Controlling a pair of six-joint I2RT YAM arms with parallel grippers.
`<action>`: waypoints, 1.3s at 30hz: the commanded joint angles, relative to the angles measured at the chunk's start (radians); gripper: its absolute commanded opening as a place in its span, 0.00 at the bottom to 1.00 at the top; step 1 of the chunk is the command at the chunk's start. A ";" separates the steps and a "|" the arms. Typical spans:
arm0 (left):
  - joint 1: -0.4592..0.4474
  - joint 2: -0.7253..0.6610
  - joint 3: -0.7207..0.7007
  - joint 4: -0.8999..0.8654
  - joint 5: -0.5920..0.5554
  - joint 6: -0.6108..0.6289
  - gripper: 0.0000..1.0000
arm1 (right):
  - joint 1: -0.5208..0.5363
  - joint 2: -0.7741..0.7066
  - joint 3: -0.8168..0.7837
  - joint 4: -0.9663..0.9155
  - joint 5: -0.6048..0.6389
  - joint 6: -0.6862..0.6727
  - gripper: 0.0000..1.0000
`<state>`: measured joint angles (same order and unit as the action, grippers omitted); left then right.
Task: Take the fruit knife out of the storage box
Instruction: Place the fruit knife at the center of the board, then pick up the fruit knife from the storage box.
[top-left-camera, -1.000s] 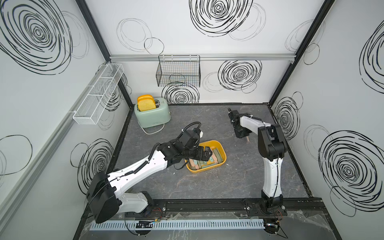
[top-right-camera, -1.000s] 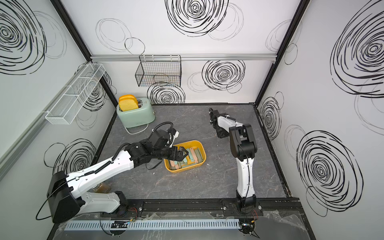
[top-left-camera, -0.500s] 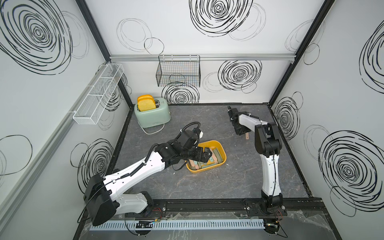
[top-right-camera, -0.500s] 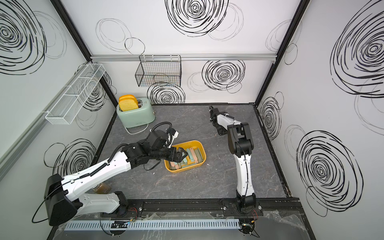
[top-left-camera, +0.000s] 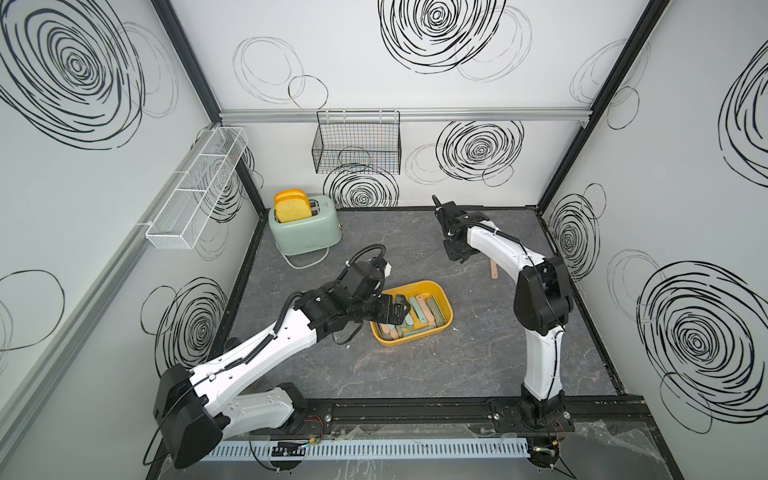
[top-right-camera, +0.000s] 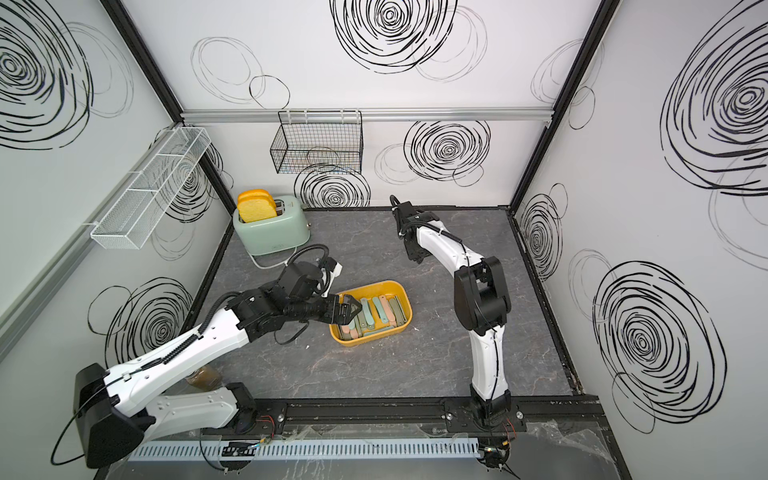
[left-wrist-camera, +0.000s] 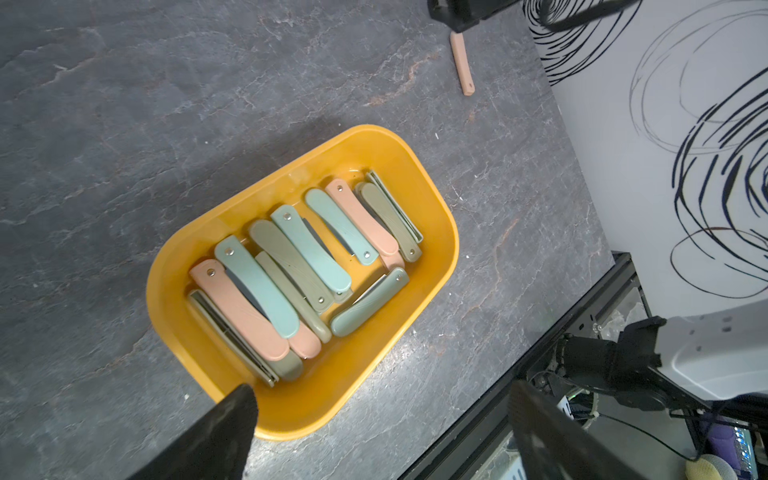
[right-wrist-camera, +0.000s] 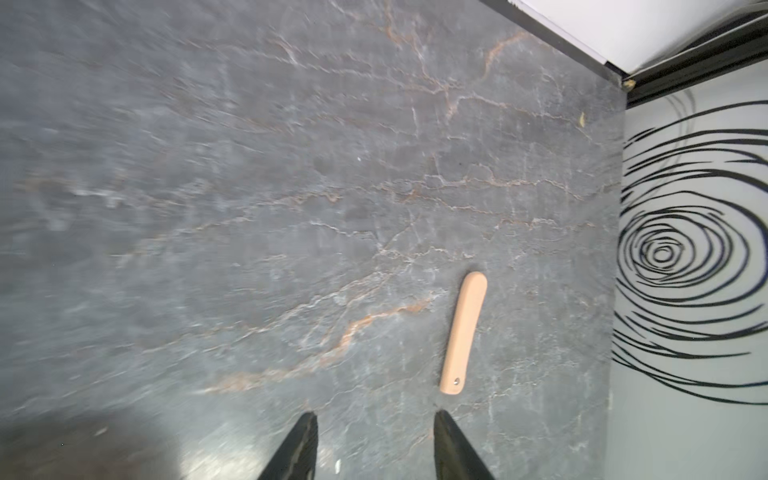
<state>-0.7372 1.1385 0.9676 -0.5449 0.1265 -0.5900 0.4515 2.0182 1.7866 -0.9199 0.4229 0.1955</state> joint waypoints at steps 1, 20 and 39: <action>0.031 -0.047 -0.041 -0.030 -0.021 -0.019 0.98 | 0.040 -0.086 -0.026 -0.056 -0.160 0.044 0.51; 0.102 -0.134 -0.093 -0.154 -0.003 0.020 0.98 | 0.266 -0.285 -0.309 0.065 -0.351 0.246 0.50; 0.131 -0.218 -0.120 -0.217 -0.001 0.021 0.98 | 0.303 -0.240 -0.320 0.095 -0.351 0.268 0.49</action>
<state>-0.6140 0.9367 0.8654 -0.7540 0.1265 -0.5720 0.7406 1.7741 1.4723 -0.8265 0.0635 0.4450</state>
